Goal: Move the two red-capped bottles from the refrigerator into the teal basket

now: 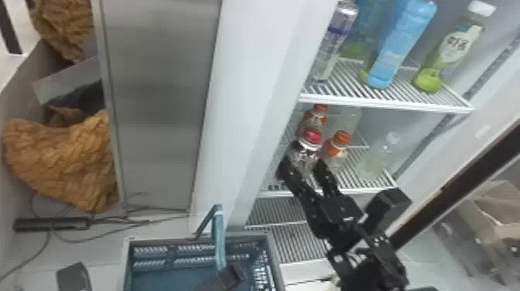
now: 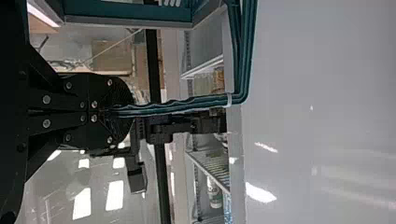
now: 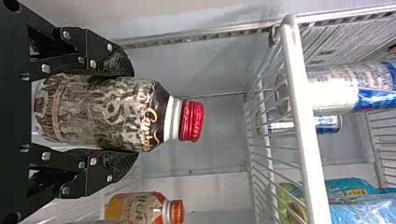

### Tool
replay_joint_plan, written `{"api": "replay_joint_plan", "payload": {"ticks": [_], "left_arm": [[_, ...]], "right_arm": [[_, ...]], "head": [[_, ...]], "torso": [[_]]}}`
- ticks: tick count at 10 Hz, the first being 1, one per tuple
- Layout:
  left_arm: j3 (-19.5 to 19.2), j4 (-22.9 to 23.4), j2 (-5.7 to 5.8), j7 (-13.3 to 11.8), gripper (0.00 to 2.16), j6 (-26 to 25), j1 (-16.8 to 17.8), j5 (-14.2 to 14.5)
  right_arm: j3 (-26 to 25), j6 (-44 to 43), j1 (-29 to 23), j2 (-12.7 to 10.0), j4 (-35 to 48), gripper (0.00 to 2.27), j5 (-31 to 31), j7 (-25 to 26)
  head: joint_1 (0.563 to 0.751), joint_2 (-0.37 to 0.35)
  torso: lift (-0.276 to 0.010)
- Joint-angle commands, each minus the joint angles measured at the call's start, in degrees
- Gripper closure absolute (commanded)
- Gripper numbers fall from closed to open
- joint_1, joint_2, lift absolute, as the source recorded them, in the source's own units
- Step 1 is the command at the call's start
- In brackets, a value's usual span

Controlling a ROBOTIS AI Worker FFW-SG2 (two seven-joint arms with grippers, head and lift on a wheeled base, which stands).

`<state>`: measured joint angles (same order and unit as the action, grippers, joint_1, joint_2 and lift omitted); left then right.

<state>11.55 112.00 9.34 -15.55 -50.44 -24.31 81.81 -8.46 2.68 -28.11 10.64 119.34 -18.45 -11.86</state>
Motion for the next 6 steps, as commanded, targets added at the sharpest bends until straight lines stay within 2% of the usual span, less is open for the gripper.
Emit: {"api": "replay_joint_plan", "payload": {"ticks": [1, 4, 6], "left_arm": [[-0.01, 0.01, -0.02, 0.00, 1.15, -0.04, -0.02, 0.00], [0.10, 0.01, 0.07, 0.00, 1.15, -0.04, 0.12, 0.00], [-0.13, 0.01, 0.07, 0.00, 1.15, -0.04, -0.02, 0.00]], "right_arm": [[-2.05, 5.75, -4.09, 0.00, 5.88, 0.90, -0.51, -0.62], [-5.94, 16.02, -8.45, -0.35, 14.04, 0.90, 0.06, -4.92], [-10.74, 28.25, -10.56, -0.79, 19.94, 0.90, 1.20, -11.07]], "head": [[0.695, -0.350], [0.695, -0.350], [0.695, -0.350]], "torso": [[-0.224], [-0.224], [-0.224]]}}
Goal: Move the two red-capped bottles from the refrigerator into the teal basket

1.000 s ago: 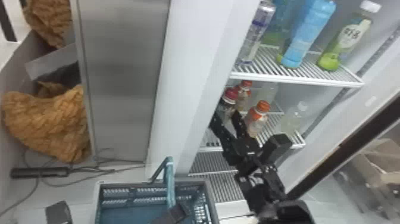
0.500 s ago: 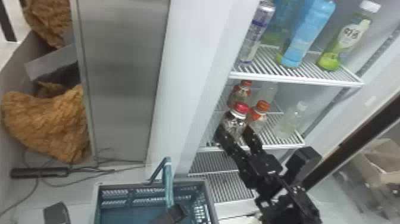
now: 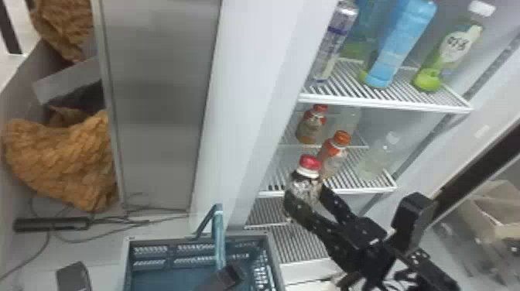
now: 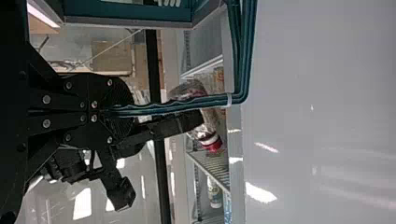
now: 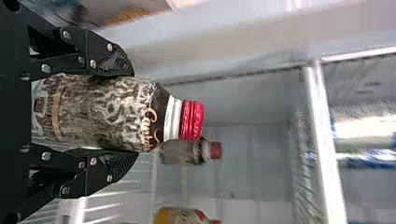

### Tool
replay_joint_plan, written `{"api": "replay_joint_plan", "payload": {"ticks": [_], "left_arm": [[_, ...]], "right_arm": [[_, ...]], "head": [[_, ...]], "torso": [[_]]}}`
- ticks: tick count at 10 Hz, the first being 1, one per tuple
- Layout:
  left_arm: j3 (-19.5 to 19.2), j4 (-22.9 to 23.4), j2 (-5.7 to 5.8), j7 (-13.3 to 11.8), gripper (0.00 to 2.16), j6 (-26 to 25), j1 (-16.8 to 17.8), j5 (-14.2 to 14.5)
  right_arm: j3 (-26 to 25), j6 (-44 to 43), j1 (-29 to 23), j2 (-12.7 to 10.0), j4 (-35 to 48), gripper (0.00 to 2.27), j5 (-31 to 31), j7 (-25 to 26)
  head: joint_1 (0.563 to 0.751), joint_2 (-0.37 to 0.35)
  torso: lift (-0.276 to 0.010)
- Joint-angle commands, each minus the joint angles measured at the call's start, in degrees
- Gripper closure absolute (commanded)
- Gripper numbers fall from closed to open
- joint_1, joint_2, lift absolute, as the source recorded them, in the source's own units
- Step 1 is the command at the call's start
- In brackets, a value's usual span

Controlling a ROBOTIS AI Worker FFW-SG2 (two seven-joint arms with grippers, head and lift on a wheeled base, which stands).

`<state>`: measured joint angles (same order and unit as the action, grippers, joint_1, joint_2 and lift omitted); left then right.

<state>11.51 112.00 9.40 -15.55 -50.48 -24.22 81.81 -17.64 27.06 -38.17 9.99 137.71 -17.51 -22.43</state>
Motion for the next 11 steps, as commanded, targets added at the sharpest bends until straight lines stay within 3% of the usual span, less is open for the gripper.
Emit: {"api": "replay_joint_plan", "payload": {"ticks": [1, 3, 6, 11], "left_arm": [[-0.20, 0.00, 0.00, 0.00, 1.15, -0.14, -0.10, -0.11], [-0.20, 0.00, 0.09, 0.00, 1.15, -0.14, -0.10, -0.23], [-0.20, 0.00, 0.09, 0.00, 1.15, -0.28, -0.24, -0.23], [-0.20, 0.00, 0.09, 0.00, 1.16, -0.28, -0.10, -0.34]], "right_arm": [[-3.16, 8.23, -1.91, -0.50, 4.81, 0.90, 1.17, -1.56], [-3.50, 15.54, -3.03, -0.76, 10.44, 0.90, 1.63, -2.53], [-2.59, 21.59, -3.60, -0.76, 11.99, 0.90, 1.17, -2.62], [8.15, 30.03, 1.04, 2.14, 6.22, 0.90, -2.48, -4.38]], "head": [[0.695, -0.350], [0.695, -0.350], [0.695, -0.350], [0.695, -0.350]], "torso": [[-0.224], [-0.224], [-0.224], [-0.224]]}}
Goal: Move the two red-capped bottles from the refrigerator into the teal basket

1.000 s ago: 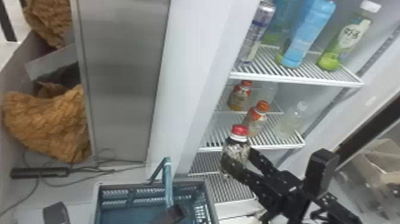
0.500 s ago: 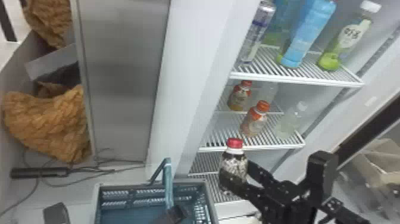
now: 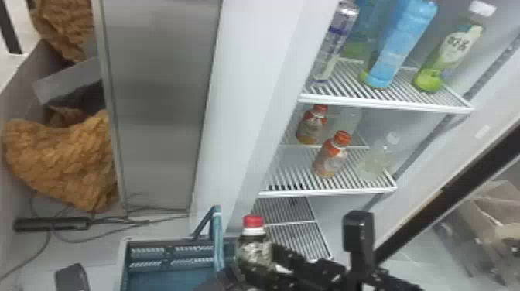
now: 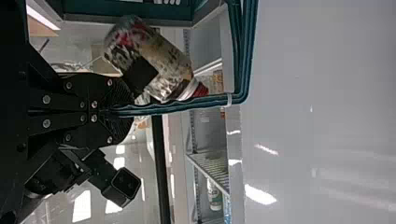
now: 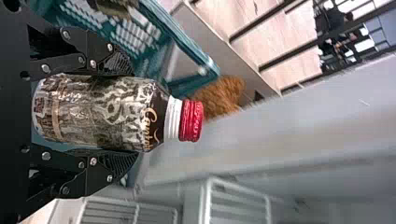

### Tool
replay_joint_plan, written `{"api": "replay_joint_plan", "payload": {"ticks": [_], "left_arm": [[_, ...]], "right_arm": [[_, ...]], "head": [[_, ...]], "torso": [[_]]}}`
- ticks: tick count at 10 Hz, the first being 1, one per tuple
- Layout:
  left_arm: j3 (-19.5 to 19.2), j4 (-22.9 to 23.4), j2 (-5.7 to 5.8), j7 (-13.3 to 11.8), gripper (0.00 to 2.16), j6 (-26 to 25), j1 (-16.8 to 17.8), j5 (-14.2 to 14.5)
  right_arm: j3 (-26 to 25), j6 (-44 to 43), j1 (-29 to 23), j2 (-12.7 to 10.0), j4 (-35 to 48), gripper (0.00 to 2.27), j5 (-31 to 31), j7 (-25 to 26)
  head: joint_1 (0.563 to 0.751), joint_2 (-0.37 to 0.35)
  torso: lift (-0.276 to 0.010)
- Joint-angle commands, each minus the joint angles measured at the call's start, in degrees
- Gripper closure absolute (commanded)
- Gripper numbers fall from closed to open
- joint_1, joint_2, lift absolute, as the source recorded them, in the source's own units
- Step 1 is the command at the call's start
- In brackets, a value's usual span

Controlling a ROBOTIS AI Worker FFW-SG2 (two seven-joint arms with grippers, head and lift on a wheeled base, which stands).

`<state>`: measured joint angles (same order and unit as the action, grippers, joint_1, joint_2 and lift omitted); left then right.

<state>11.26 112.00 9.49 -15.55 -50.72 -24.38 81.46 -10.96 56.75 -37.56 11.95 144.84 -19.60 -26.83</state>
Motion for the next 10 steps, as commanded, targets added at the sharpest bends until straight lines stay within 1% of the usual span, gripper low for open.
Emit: {"api": "replay_joint_plan", "payload": {"ticks": [1, 2, 3, 4, 5, 6, 8, 9, 10], "left_arm": [[-0.06, 0.00, 0.00, 0.00, 1.15, -0.04, 0.05, 0.00], [-0.06, 0.00, 0.00, 0.00, 1.15, 0.10, 0.05, 0.00], [-0.18, 0.00, -0.09, 0.00, 1.15, 0.10, 0.05, 0.00], [-0.18, 0.00, -0.09, 0.00, 1.15, 0.10, -0.09, 0.00], [-0.18, 0.00, -0.09, 0.00, 1.15, 0.10, -0.09, 0.12], [-0.18, 0.00, -0.09, 0.00, 1.15, 0.24, -0.09, 0.12], [0.05, 0.00, 0.00, 0.00, 1.15, 0.80, -0.51, 0.00], [0.05, 0.14, 0.00, 0.00, 1.15, 1.65, -0.79, 0.00], [0.05, 0.28, 0.00, 0.00, 1.15, 1.65, -0.79, 0.12]], "right_arm": [[3.19, 1.32, 1.42, 0.71, -1.90, 0.90, -0.85, 0.02], [3.65, 2.17, 2.27, 1.06, -2.74, 0.90, -0.85, -0.07], [3.65, 2.45, 2.55, 1.06, -3.45, 0.74, -0.85, -0.07], [3.53, 2.31, 2.69, 1.06, -3.59, 0.41, -0.28, -0.16], [3.53, 0.48, 2.55, 1.06, -3.59, 0.17, 0.29, -0.24], [3.31, -1.49, 2.41, 0.80, -3.73, 0.08, 0.63, -0.16], [1.71, -5.71, 1.71, 0.18, -4.15, 0.12, 0.52, -0.16], [0.56, -10.07, 0.86, -0.43, -3.87, 0.12, 1.09, -0.07], [-1.38, -14.43, -0.40, -1.66, -2.18, 0.12, 2.69, 1.16]], "head": [[0.695, -0.350], [0.695, -0.350], [0.695, -0.350], [0.695, -0.350], [0.695, -0.350], [0.695, -0.350], [0.695, -0.350], [0.695, -0.350], [0.695, -0.350]], "torso": [[-0.224], [-0.224], [-0.224], [-0.224], [-0.224], [-0.224], [-0.224], [-0.224], [-0.224]]}}
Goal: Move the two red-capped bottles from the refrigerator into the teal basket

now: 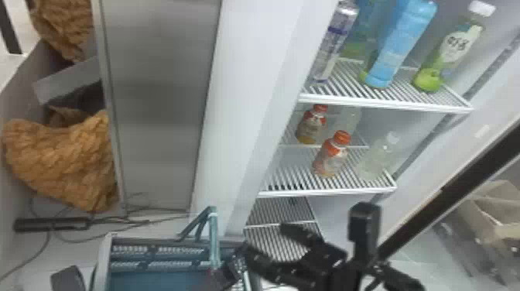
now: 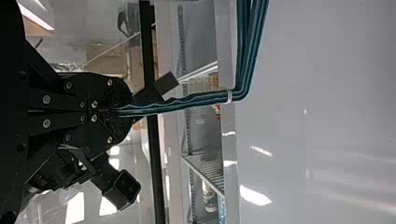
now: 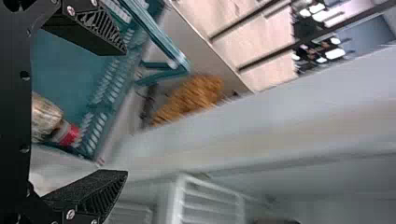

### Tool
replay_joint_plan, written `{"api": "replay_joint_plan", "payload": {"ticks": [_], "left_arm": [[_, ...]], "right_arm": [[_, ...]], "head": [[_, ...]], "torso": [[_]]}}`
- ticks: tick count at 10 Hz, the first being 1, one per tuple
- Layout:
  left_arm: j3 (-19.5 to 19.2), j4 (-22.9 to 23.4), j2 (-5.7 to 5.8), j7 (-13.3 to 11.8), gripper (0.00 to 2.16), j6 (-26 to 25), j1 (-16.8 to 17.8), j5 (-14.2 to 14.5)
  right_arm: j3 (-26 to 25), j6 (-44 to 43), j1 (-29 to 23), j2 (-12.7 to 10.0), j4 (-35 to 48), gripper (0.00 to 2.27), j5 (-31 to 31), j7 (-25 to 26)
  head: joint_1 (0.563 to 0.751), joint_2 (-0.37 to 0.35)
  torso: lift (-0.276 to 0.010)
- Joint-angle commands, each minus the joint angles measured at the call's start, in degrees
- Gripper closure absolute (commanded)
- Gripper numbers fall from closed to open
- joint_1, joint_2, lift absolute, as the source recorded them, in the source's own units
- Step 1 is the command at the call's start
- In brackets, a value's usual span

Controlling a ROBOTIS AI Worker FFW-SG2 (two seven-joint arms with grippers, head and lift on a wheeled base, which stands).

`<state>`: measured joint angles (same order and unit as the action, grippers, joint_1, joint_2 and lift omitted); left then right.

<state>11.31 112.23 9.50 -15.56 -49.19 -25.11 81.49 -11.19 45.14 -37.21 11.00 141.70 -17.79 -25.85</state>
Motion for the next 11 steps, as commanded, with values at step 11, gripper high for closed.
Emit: {"api": "replay_joint_plan", "payload": {"ticks": [11], "left_arm": [[-0.34, 0.20, -0.09, 0.00, 1.15, 0.26, -0.34, 0.32]], "right_arm": [[-1.04, -43.74, 7.96, -3.27, -22.24, 0.13, 6.94, 7.65]], "head": [[0.695, -0.350]], "torso": [[-0.224]]}}
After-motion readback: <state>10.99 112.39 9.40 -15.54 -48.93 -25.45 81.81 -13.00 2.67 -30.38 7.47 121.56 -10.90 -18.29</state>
